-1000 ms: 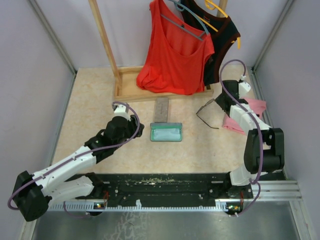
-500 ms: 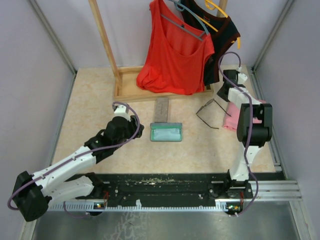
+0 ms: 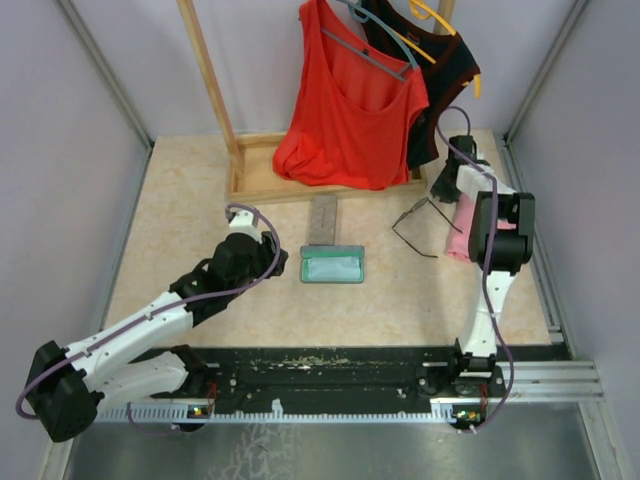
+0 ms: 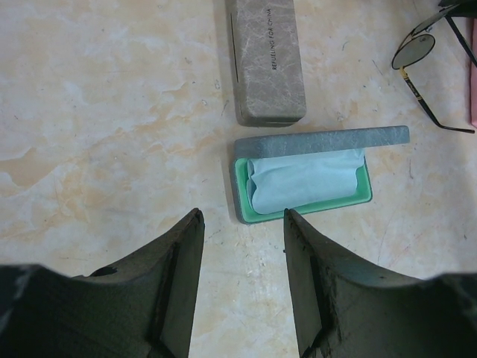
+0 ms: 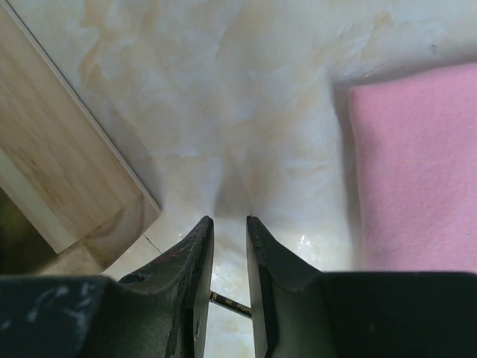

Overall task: Organize the sunglasses
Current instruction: Adjust the sunglasses at the center of the board.

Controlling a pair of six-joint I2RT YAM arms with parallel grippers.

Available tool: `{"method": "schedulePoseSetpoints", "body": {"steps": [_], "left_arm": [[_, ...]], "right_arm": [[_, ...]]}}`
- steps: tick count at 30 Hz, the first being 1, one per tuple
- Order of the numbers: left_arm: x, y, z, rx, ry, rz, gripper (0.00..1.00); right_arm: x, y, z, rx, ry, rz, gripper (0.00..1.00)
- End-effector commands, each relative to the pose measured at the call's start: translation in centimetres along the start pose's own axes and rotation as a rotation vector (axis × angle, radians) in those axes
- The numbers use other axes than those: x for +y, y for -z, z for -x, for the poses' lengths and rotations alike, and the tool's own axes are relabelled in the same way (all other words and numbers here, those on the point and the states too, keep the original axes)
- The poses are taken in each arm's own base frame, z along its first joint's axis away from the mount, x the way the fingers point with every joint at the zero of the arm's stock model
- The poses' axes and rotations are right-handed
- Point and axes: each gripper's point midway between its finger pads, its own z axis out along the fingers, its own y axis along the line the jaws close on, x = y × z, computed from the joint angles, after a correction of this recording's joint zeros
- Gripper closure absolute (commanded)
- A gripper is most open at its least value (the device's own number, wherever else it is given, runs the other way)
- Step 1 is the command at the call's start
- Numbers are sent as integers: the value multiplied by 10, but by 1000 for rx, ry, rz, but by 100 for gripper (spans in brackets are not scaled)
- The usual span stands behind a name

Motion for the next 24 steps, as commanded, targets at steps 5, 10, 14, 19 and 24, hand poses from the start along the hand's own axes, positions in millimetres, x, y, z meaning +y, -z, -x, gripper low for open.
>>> {"method": "schedulePoseSetpoints", "body": {"steps": [5,10,14,19,24], "left_arm": [[-1,-1,2,0,-4,-5,47],[-1,1,2,-2,-3,-7,47],[-2,3,3,-4,-3,-11,47],[-1,4,3,-3,-3,-12,47],[-2,6,5,-8,1,-18,47]], "right_arm": [[-10,18,-33,62,6,33,76],[-18,35,-57,69,-41,54,78],[-16,53,-79,77,-54,95,78],[-13,77,-100,66,-43,127,77],[-25,104,-71,-70,50,74,74]]}}
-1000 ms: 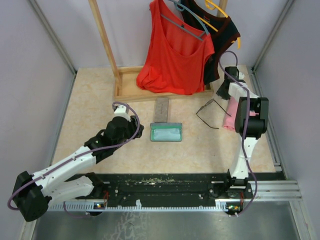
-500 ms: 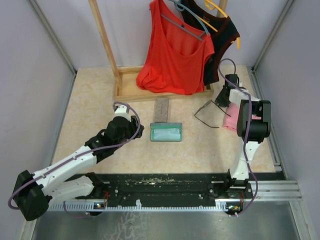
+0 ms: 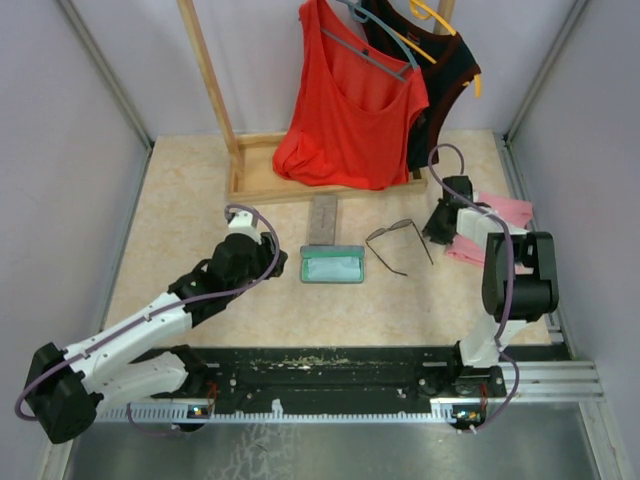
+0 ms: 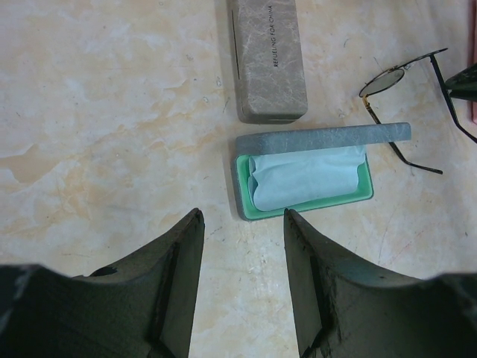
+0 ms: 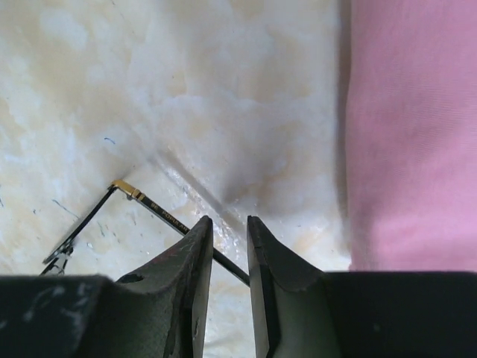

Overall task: Organize the sunglasses
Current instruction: Adjust the sunglasses at the center of the board.

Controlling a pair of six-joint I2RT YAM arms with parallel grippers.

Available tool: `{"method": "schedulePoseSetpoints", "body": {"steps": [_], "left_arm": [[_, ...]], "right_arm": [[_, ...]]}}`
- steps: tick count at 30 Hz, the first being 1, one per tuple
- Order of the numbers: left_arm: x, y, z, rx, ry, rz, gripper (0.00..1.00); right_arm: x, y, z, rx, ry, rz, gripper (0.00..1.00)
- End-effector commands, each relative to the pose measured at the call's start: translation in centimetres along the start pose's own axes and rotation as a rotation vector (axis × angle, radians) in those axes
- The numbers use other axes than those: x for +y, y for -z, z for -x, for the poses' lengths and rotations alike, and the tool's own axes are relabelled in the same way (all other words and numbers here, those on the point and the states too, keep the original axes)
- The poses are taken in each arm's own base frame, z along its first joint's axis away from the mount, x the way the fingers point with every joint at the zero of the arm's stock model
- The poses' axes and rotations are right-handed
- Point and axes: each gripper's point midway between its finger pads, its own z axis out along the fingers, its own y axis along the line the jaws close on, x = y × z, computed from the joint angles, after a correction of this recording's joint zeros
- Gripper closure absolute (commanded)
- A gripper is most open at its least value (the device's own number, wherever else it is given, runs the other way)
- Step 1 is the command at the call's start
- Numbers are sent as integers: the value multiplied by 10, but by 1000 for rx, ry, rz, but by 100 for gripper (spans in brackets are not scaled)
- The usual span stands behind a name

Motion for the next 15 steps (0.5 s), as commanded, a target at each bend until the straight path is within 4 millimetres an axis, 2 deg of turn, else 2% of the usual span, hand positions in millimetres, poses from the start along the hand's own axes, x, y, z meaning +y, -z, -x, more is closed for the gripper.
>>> {"method": "schedulePoseSetpoints", "body": {"steps": [1,8,14,15], "left_arm": [[-3,5,6,-13,2,-21,47],[-3,6,7,-17,5,-20,47],[-2,5,7,-17,3,-17,46],[-3,5,7,-16,3,-19,46]], "right_arm": [[4,39,43,-175,102,-14,73],[29,49,46,-200,306,91,63],[50,37,37,-143,409,175,62],[50,27,32,-114,422,173,62]]}}
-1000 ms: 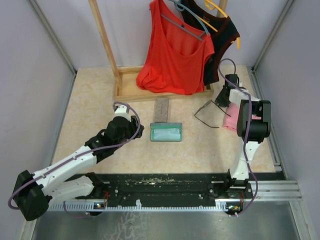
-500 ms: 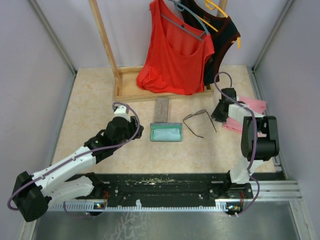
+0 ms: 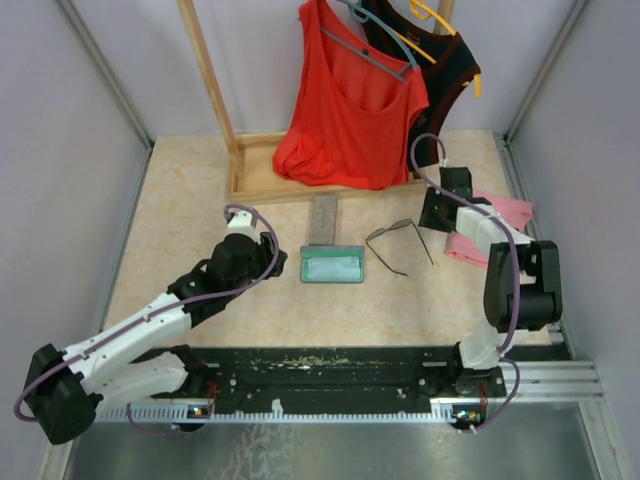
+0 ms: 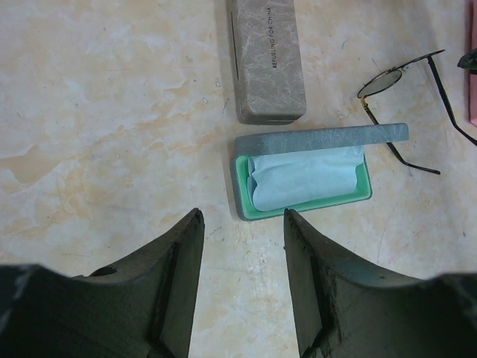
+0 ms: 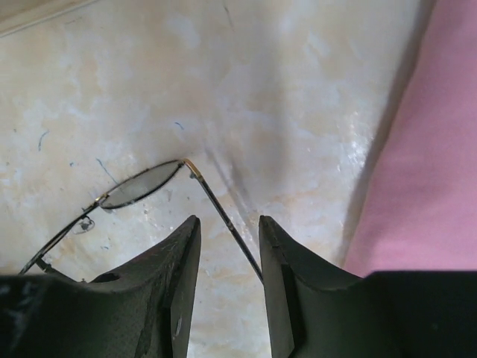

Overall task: Organize the sunglasses
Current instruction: Adjust the sunglasses at the center of the board, then pick up the sunglasses from the center of the board.

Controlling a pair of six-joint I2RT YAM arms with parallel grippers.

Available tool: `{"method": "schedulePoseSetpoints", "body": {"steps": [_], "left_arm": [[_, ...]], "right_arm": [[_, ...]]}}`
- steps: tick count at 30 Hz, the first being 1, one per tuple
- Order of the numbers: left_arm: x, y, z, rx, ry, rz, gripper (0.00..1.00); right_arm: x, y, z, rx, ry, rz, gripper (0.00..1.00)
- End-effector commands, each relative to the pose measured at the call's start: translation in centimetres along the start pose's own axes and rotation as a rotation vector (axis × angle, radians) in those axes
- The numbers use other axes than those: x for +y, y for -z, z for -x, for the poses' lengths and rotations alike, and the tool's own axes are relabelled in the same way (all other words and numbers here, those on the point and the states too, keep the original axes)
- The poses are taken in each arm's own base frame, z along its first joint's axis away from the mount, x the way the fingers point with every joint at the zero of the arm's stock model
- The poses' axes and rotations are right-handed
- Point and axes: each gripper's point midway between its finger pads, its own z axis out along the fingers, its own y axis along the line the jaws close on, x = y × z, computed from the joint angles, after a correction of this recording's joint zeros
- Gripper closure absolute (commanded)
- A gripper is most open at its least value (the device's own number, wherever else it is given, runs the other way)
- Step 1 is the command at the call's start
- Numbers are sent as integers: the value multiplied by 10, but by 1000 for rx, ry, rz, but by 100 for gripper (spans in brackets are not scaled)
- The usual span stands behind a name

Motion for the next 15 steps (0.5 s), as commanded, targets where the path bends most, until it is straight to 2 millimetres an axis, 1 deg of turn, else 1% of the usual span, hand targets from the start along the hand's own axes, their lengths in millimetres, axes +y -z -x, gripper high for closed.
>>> {"method": "schedulePoseSetpoints", "body": {"steps": [1,5,10,13,15], "left_arm": [[-3,3,5,-12,1,-18,46],[-2,3,6,-13,-2,-12,46],[-2,3,5,-13,-1,-11,46],[-1,3,6,-15,-2,-8,46],[-1,3,6,-17,-2,-7,46]], "right_arm": [[21,-14,21,-22,104,82,62],[25,-24,21,-6,133,97,62],[28,-36,14,42,146,115,62],[27,-41,10,63,142,109,65],[25,-42,7,71,139,105,68]]}}
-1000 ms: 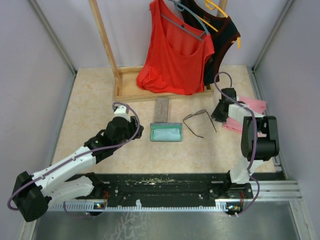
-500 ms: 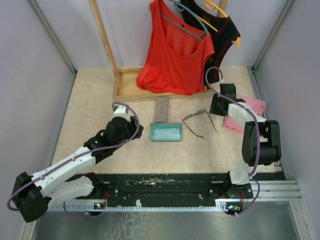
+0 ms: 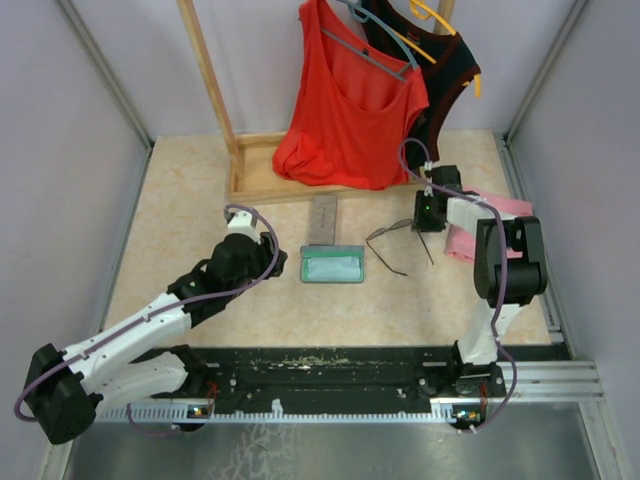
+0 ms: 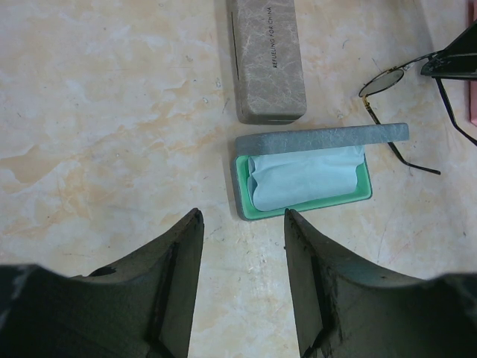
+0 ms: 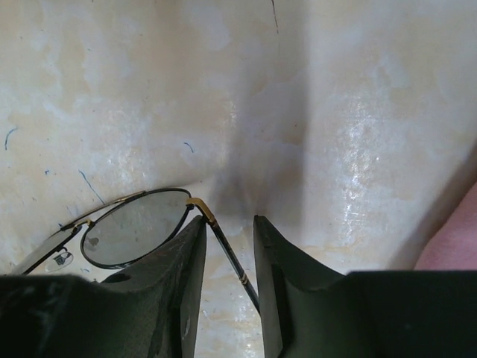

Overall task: Organize the sunglasses
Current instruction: Pick up the sunglasses from the center of the board.

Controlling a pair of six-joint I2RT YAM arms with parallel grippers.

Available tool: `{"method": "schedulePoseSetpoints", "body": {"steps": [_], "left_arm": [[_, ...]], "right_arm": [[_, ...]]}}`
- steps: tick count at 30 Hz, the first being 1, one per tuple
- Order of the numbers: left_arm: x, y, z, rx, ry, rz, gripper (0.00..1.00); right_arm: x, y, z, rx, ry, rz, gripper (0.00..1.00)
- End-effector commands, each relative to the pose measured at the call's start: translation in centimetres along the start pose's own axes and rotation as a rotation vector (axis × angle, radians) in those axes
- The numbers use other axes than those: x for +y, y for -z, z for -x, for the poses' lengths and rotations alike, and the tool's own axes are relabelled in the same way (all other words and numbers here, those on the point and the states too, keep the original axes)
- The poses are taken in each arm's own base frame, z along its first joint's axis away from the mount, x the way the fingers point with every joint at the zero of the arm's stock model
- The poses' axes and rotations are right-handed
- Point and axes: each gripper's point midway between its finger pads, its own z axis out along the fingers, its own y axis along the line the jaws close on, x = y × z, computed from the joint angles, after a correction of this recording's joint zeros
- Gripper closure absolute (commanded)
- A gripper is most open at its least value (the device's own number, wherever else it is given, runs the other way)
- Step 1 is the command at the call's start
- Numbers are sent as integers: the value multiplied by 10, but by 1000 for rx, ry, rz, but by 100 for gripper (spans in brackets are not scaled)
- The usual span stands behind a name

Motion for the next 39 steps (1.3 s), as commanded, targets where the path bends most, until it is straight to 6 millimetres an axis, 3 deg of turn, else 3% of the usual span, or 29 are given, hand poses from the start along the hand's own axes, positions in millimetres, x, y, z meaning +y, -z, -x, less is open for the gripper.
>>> {"method": "schedulePoseSetpoints", "body": {"steps": [1,10,19,26,33,35,39], "left_arm": [[-1,3,7,-19,-1,-8,46],[-4,6,13,-28,2,-12,46],[-7,13,26,-54,4,-21,46],[-25,20,46,-81,-29,-86,46],[-68,34,83,-142,-18,-256,45],[-84,33,91,-155,-3,-302,43],[-122,21,94,-166,-3,-352,39]], "right_arm": [[8,1,18,-36,24,22,71],[6,6,16,-46,28,7,86],[4,48,36,-138,47,-32,100],[5,105,58,-250,56,-65,100],[8,177,72,-366,-58,-112,100],[18,195,71,-398,-100,-111,100],[56,225,72,-441,-161,-33,100]]}}
